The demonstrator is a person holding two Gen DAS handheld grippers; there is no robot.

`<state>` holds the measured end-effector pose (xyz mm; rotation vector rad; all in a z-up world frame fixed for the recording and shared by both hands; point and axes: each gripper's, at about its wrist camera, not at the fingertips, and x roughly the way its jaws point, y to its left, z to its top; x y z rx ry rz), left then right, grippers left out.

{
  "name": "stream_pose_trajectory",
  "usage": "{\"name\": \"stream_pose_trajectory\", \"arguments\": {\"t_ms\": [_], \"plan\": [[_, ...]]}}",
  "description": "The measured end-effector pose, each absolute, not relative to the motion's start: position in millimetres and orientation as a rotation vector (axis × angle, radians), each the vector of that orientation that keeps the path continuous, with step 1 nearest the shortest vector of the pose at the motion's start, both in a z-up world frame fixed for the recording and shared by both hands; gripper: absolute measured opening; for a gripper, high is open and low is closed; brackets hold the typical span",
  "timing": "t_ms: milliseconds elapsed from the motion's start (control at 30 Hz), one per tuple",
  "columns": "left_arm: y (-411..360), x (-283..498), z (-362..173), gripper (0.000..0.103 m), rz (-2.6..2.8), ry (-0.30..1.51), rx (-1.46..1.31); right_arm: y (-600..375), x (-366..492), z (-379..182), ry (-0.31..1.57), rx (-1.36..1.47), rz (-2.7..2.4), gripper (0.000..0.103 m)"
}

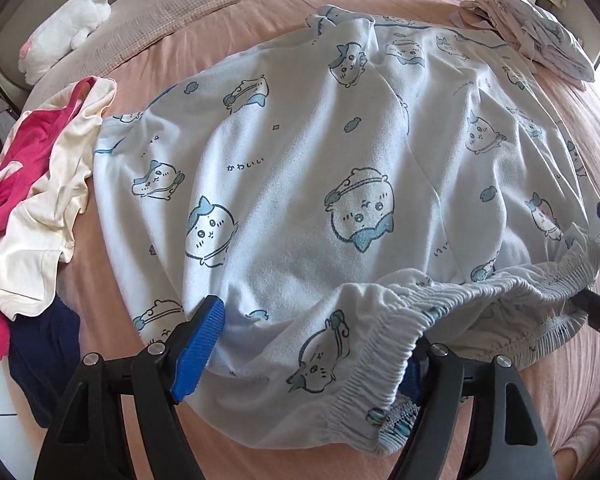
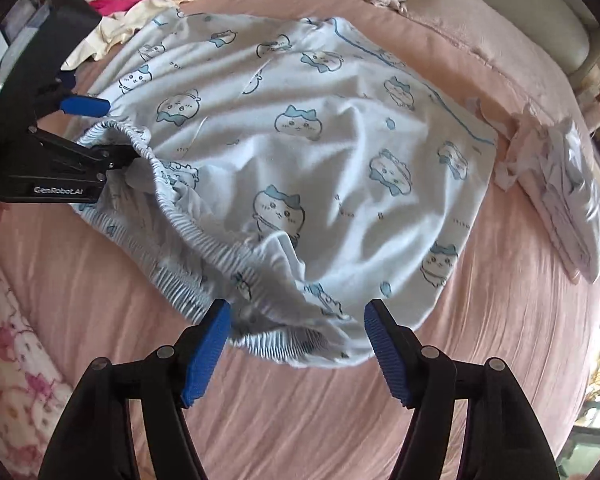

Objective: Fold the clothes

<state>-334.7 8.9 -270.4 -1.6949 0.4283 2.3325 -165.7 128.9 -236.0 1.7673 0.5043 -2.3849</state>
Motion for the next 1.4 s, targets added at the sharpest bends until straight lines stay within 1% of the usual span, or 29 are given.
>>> {"name": "stream_pose_trajectory", "arguments": {"t_ms": [167,267,300,333,433,500,567,600,667,700,733,800,833,867,900,1000,1033,1067,1100,1133,1200,1233,1333,1400], "plan": [[-3.1,-359.4,-281.2,0.081,2.326,0.339,-1.68,108.6,-180.6,-244.4,0.611,1.645,-2.54,0.069],[-7.6,-370.8,-284.2,0.081,2.322,0.318,-1.678,123.3,-188.6,-240.8,0.695,1.688,-2.583,0.069],[-8.6,-373.7,-284.9,0.082,2.32,0.319,-1.679,133.8,-191.1,-241.3,0.686,1.732,-2.578,0.069],[-9.6,-375.8,-285.0,0.082,2.318,0.322,-1.68,145.7,-188.7,-240.1,0.611,1.778,-2.565,0.069],[-13.0,-370.1,-276.0,0.082,2.328,0.374,-1.676,185.9,-179.6,-233.0,0.274,1.906,-2.494,0.069],[-13.4,-367.9,-271.7,0.082,2.347,0.485,-1.681,211.6,-172.7,-227.7,0.085,1.968,-2.451,0.068],[-11.6,-366.6,-265.8,0.082,2.322,0.669,-1.667,227.0,-162.9,-223.5,0.004,1.996,-2.408,0.069],[-12.0,-365.7,-263.2,0.082,2.286,0.738,-1.669,229.5,-157.8,-223.1,0.027,2.013,-2.373,0.069],[-16.9,-362.2,-260.0,0.083,2.156,0.778,-1.73,225.1,-147.3,-225.8,0.187,2.053,-2.275,0.069],[-19.4,-360.4,-258.4,0.083,2.09,0.797,-1.757,219.3,-141.6,-229.1,0.296,2.069,-2.203,0.075],[-21.2,-357.7,-256.6,0.083,2.027,0.818,-1.777,213.8,-135.7,-232.7,0.382,2.082,-2.13,0.077],[-22.4,-348.2,-251.9,0.082,1.912,0.867,-1.786,203.6,-124.1,-241.0,0.519,2.103,-1.981,0.077],[-23.7,-336.8,-243.4,0.082,1.855,0.869,-1.789,201.4,-121.2,-242.7,0.548,2.096,-1.943,0.077],[-26.1,-319.1,-225.7,0.082,1.819,0.823,-1.782,200.8,-120.2,-241.8,0.545,2.076,-1.935,0.077],[-27.4,-317.9,-216.0,0.082,1.822,0.776,-1.753,202.8,-121.9,-237.4,0.506,2.054,-1.961,0.077],[-34.8,-322.0,-194.3,0.082,1.863,0.611,-1.686,213.7,-134.0,-209.5,0.279,1.91,-2.163,0.077],[-37.1,-324.0,-191.3,0.082,1.876,0.575,-1.67,216.1,-138.6,-202.5,0.221,1.853,-2.233,0.077],[-37.9,-324.7,-192.6,0.082,1.882,0.581,-1.667,217.6,-143.6,-198.8,0.182,1.809,-2.298,0.077],[-37.7,-323.6,-195.3,0.082,1.888,0.619,-1.665,218.5,-149.1,-199.0,0.164,1.781,-2.355,0.077],[-35.1,-318.0,-203.2,0.082,1.891,0.744,-1.665,217.8,-155.6,-206.1,0.178,1.787,-2.379,0.077],[-29.6,-303.0,-228.9,0.082,1.866,1.073,-1.662,215.2,-166.1,-226.6,0.238,1.839,-2.368,0.077],[-27.5,-296.4,-239.5,0.082,1.85,1.191,-1.649,214.5,-166.4,-237.6,0.273,1.872,-2.341,0.077],[-25.0,-281.3,-253.4,0.082,1.84,1.256,-1.555,215.0,-166.4,-263.7,0.384,1.957,-2.267,0.078],[-17.6,-264.9,-243.6,0.082,1.865,1.322,-1.359,222.4,-163.3,-261.4,0.475,1.987,-2.259,0.078]]}}
